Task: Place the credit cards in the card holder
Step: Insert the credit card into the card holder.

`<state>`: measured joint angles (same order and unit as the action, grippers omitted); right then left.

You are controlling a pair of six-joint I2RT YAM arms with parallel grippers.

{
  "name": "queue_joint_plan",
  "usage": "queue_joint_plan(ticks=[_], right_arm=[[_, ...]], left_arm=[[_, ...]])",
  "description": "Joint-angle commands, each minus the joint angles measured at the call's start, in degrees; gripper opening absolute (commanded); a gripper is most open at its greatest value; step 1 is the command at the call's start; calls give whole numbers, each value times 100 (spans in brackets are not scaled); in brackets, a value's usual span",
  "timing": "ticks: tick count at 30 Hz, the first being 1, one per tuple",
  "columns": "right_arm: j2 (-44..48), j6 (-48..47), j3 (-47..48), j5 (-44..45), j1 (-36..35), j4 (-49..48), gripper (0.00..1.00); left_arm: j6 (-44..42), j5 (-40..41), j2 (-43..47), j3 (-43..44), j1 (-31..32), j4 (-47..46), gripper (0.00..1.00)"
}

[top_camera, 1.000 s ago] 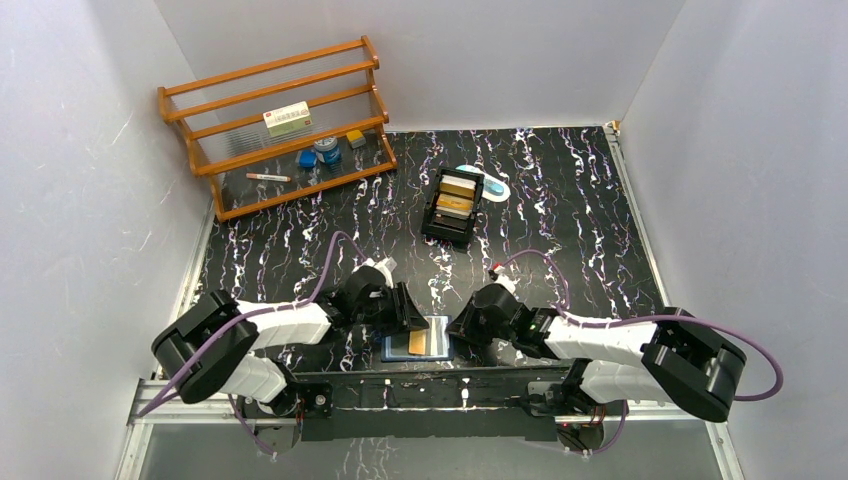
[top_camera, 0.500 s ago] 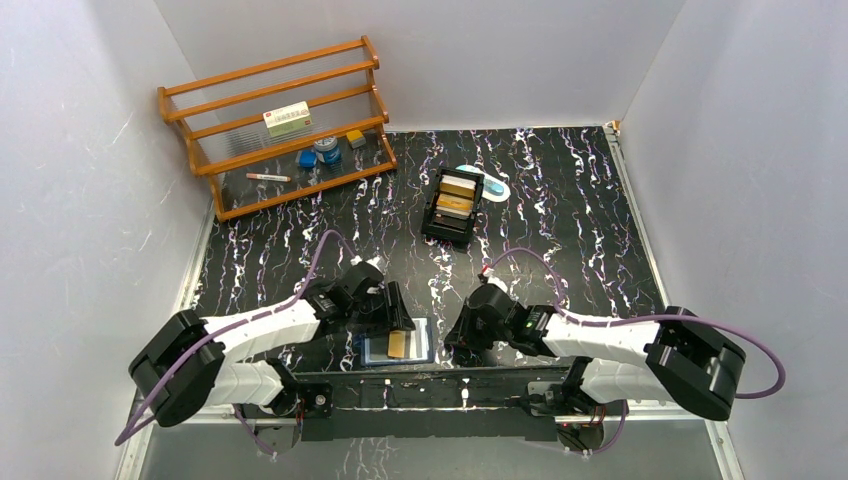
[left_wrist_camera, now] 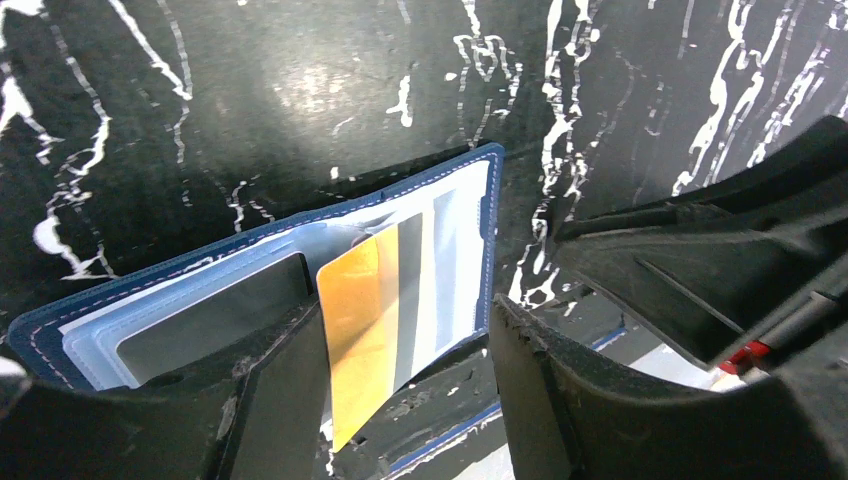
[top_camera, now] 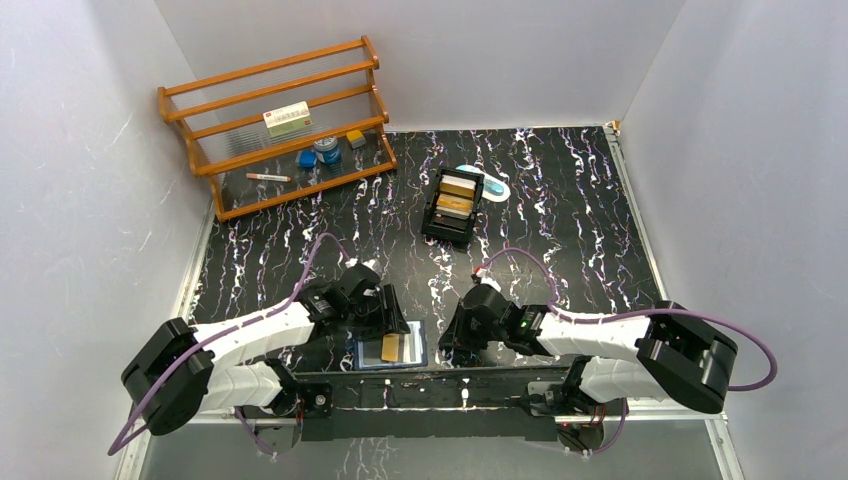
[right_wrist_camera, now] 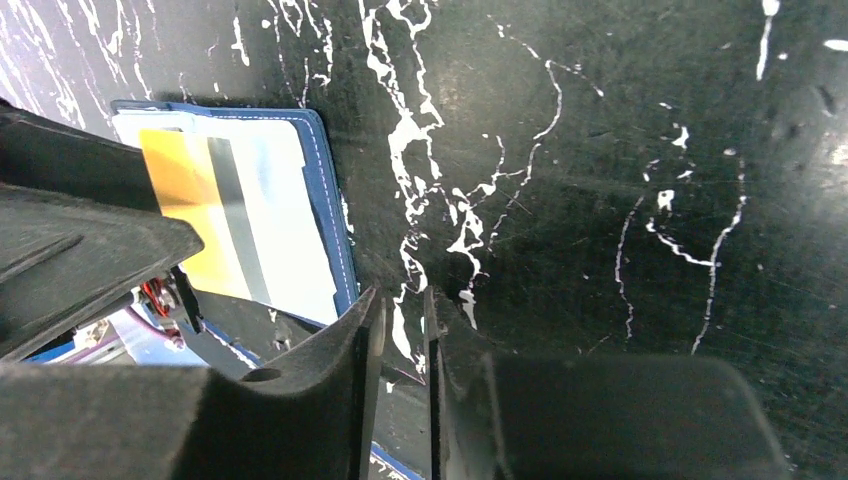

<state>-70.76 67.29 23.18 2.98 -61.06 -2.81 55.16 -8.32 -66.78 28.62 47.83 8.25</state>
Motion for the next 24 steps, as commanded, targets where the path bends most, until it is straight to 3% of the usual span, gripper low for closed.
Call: queue_joint_plan(ticks=[1, 24], right_arm=[[93, -51, 281, 52, -58, -357, 31], [-1331, -559, 1049, -796, -117, -1888, 23]], left_arm=[[62, 342, 105, 37, 15, 486, 56], [420, 232, 149, -125, -74, 311, 54]])
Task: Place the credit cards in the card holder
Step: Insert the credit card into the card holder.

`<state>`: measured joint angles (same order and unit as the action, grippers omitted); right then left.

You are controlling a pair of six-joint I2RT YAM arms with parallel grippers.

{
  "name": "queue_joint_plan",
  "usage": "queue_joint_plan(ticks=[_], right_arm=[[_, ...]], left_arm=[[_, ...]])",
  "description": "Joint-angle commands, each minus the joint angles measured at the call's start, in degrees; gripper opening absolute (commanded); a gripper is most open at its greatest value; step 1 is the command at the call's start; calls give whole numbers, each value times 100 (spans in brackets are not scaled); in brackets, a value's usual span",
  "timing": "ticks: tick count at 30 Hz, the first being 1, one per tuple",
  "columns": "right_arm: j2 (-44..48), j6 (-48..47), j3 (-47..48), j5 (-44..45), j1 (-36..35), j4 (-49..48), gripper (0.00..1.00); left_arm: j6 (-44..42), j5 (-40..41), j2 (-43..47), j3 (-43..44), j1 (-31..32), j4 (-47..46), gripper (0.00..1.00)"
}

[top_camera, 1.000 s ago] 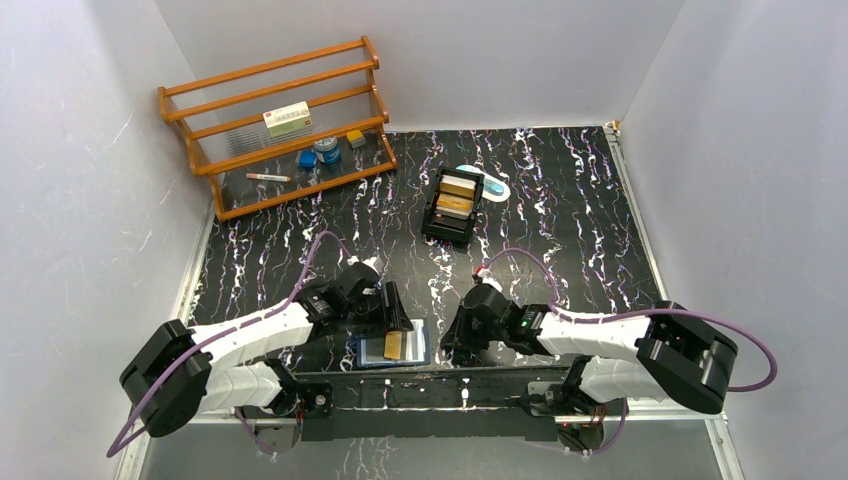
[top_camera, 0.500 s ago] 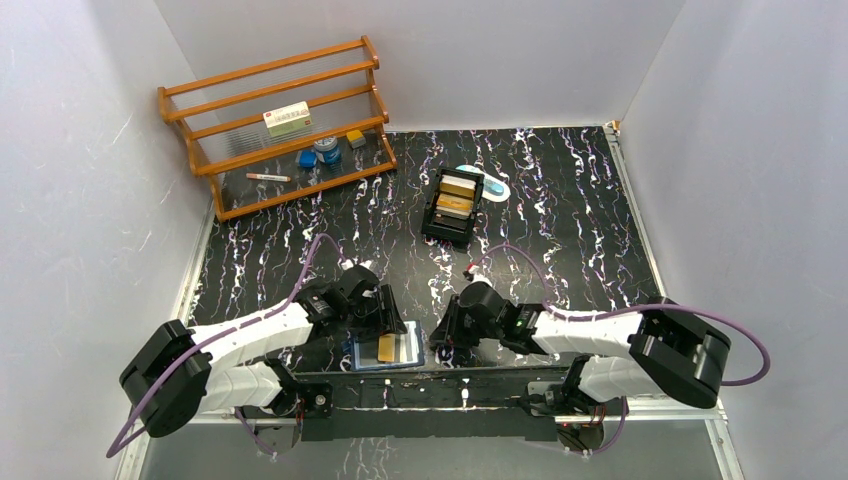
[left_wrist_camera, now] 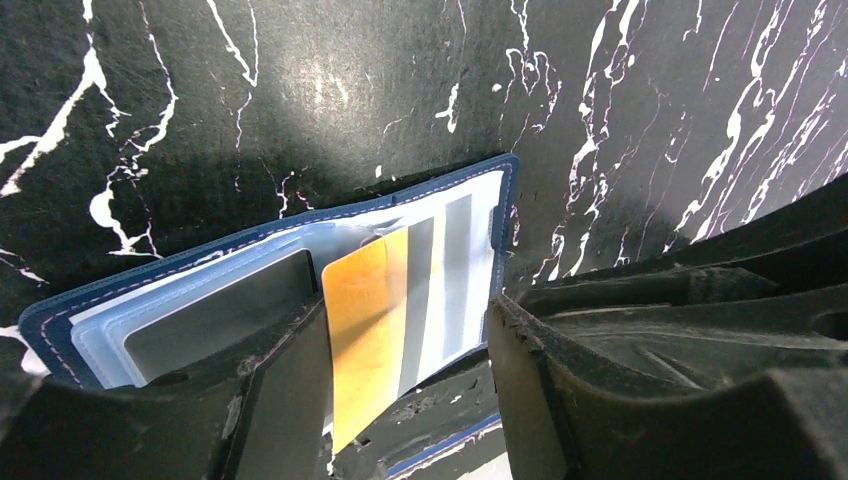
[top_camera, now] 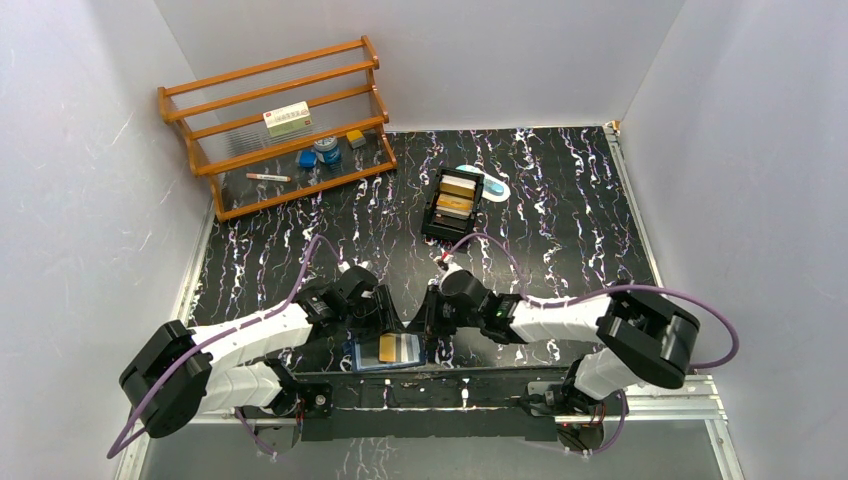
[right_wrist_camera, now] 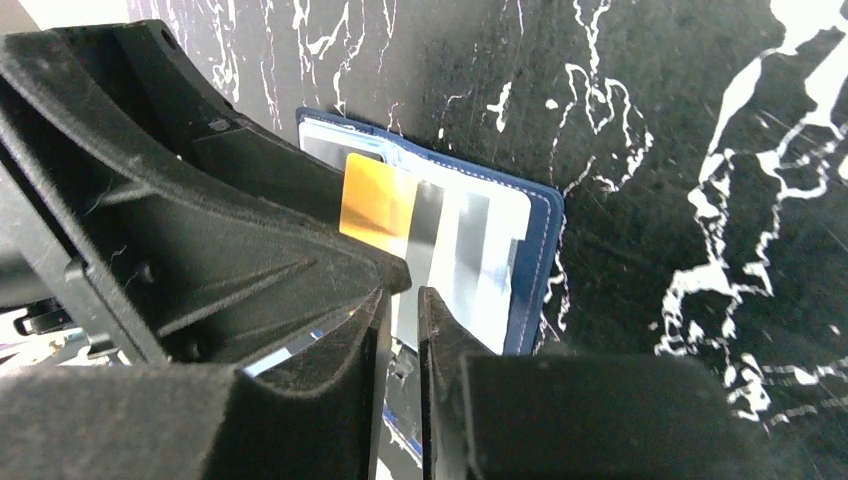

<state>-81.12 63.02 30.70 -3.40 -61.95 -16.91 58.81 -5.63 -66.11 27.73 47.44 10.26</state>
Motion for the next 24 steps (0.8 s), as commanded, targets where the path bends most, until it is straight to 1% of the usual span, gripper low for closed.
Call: queue_joint_plan(ticks=[1, 4, 8, 13, 16, 24], right_arm=[[-395, -135, 312, -167, -30, -535, 23], [-677, -98, 331, -230, -29, -557, 22], [-887, 64, 225, 6, -28, -137, 21], [-846, 187, 90, 212, -13, 154, 20], [-726, 150, 102, 365, -19, 300, 19], [-855, 133, 107, 270, -19, 193, 19]], left_arm=[[74, -27, 104, -40, -41, 103, 55], [75, 36, 154, 18, -81, 223, 55], [-87, 177, 129, 271, -213, 683, 56], [-124, 181, 226, 372, -288, 943, 59], [-136, 340, 212, 473, -304, 1220, 60], [-293, 729, 236, 700, -314, 1624, 59]])
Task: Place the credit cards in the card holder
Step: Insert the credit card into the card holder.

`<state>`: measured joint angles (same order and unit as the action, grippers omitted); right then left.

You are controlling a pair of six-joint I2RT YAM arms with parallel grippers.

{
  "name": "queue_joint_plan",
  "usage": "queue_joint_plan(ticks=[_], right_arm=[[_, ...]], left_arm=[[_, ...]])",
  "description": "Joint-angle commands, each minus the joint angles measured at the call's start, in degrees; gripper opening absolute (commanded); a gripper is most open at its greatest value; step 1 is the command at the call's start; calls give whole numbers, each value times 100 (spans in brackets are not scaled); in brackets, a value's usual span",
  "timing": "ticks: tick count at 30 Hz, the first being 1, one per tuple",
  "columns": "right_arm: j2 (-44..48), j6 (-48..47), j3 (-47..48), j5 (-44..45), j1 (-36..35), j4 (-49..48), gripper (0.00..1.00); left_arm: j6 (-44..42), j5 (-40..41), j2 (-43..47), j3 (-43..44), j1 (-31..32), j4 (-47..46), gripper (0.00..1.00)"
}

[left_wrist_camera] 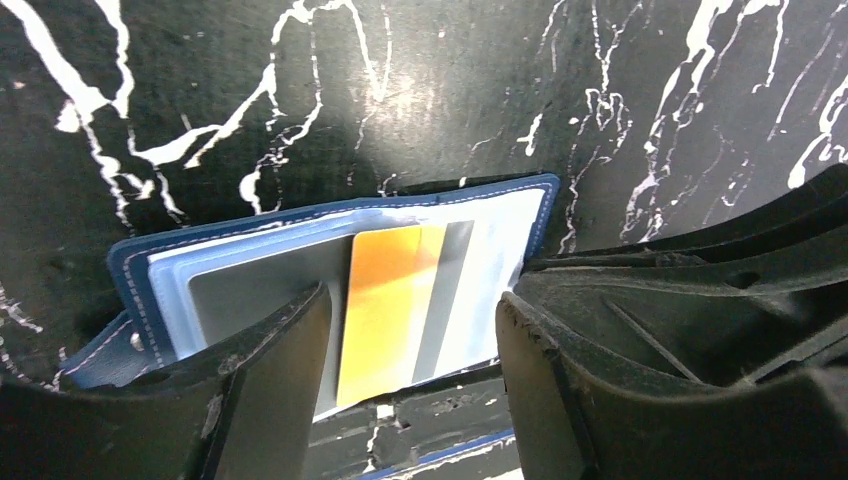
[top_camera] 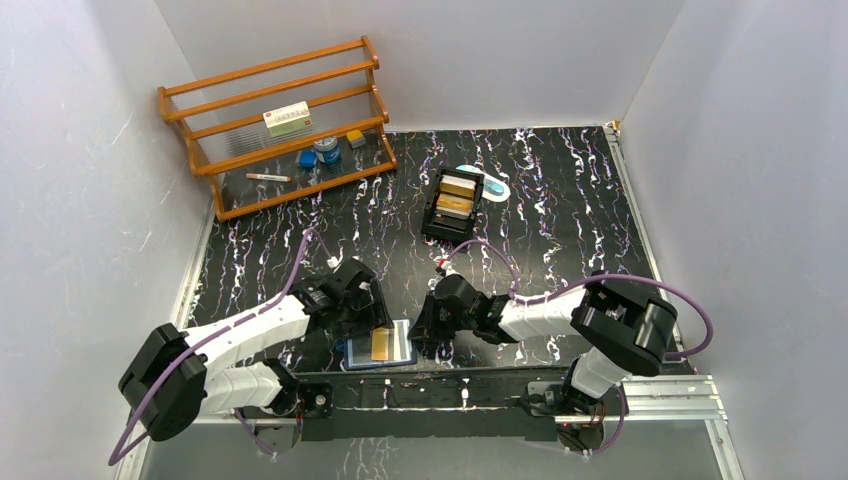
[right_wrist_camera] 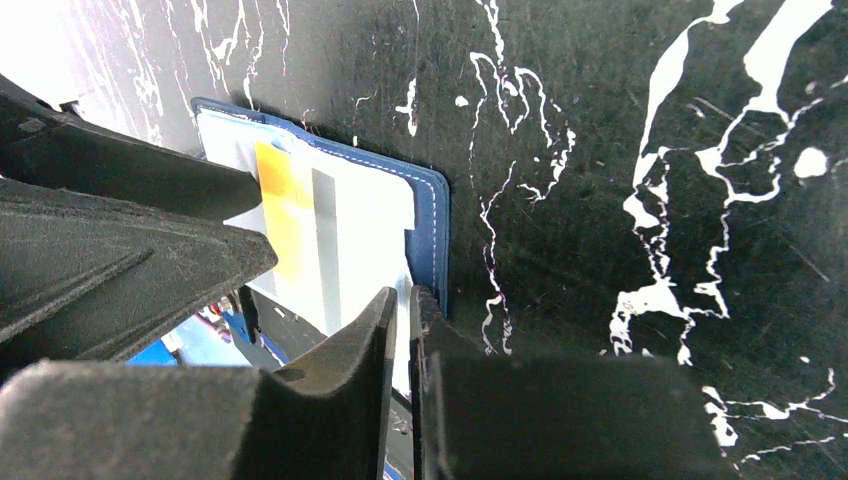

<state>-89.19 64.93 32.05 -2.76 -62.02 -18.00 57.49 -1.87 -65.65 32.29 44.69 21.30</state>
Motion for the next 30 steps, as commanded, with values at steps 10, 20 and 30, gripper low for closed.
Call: queue_joint_plan(ticks=[10, 20, 30], right_arm=[[29, -63, -15, 262, -19, 349, 18], [108, -16, -77, 318, -12, 354, 19], [187, -6, -123, 356, -13, 373, 19]], left_arm=[[40, -237, 260, 40, -40, 169, 50], [404, -791, 252, -431, -39, -530, 52], [245, -263, 547, -118, -43, 262, 57]])
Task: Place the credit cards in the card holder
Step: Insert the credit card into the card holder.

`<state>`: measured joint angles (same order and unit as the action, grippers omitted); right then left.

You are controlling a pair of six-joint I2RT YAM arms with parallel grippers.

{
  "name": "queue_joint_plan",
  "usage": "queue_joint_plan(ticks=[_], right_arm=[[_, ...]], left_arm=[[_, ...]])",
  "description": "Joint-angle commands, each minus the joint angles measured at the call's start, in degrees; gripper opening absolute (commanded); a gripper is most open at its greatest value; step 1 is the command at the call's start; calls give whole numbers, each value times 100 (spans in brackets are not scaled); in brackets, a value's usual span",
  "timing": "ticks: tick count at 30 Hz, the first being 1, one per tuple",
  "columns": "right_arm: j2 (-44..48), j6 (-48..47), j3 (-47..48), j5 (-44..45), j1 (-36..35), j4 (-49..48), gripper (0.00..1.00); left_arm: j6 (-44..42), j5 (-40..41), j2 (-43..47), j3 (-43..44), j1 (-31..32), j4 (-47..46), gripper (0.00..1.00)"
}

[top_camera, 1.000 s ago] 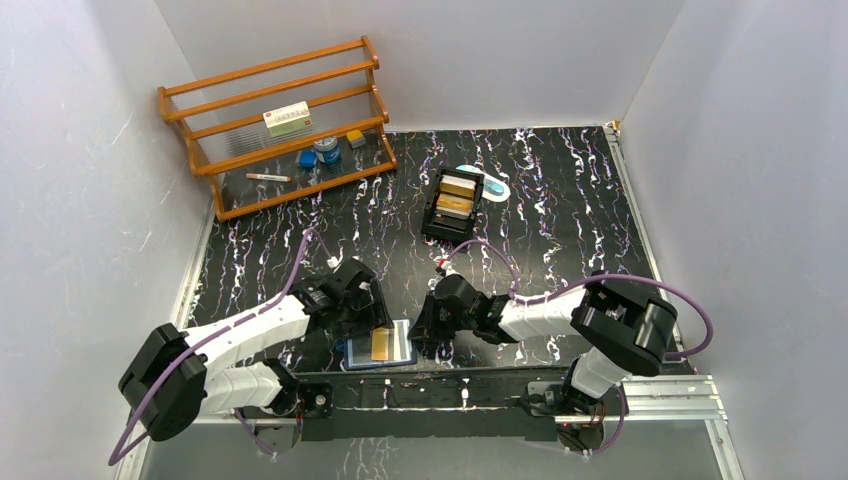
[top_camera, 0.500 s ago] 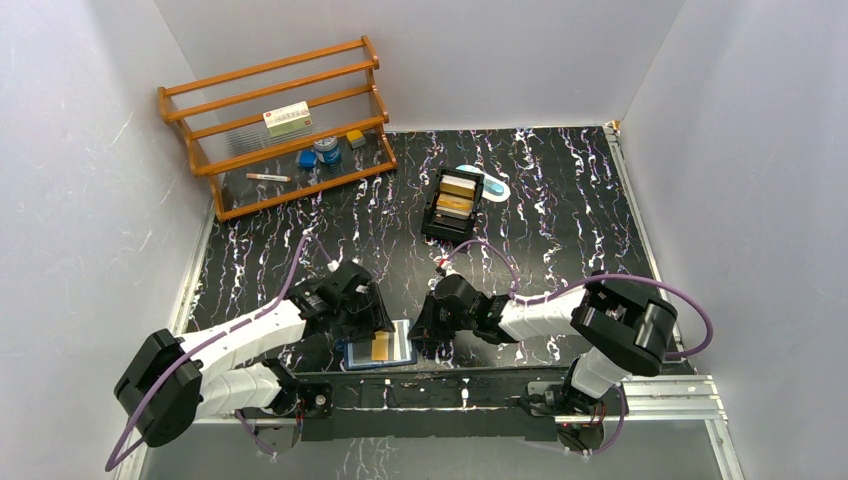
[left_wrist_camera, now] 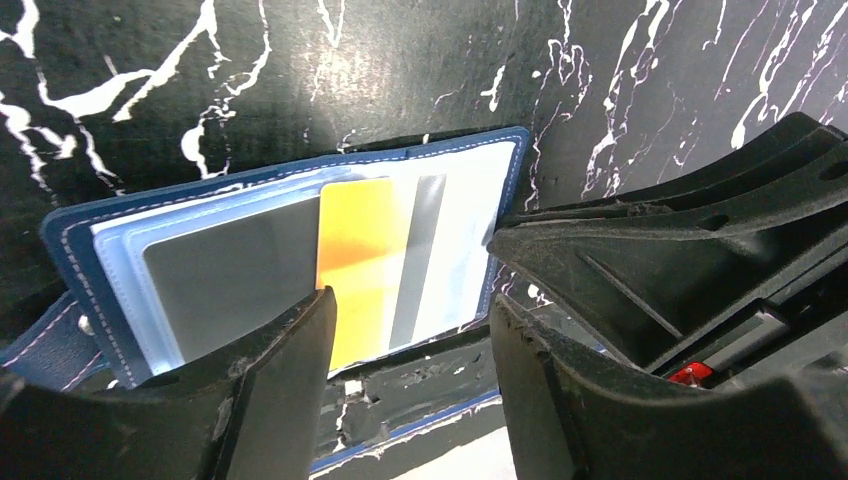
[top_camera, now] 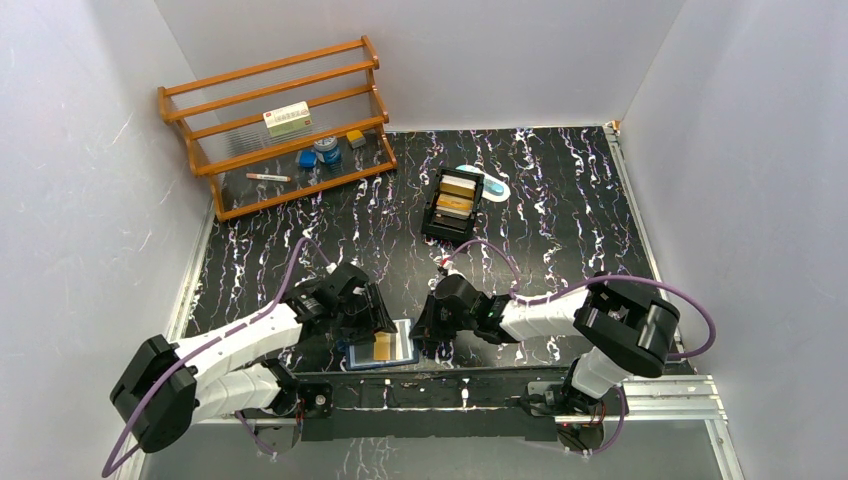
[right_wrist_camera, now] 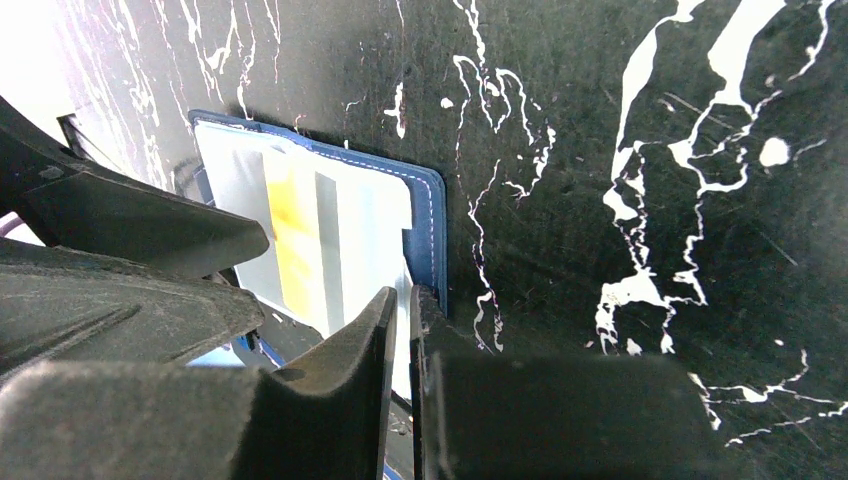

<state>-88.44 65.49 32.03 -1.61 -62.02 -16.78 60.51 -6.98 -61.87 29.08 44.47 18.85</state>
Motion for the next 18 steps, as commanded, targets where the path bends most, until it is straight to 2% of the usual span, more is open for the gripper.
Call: queue_joint_plan(ticks=[1, 10, 18], right_arm=[[109, -63, -118, 240, -11, 260, 19], [108, -55, -109, 249, -19, 261, 19], [151, -16, -144, 288, -16, 268, 19]], left_arm=[[-65, 249, 144, 191, -18, 528, 57], [-71, 132, -158, 148, -17, 330, 58], [196, -475, -284, -197, -22, -712, 58]])
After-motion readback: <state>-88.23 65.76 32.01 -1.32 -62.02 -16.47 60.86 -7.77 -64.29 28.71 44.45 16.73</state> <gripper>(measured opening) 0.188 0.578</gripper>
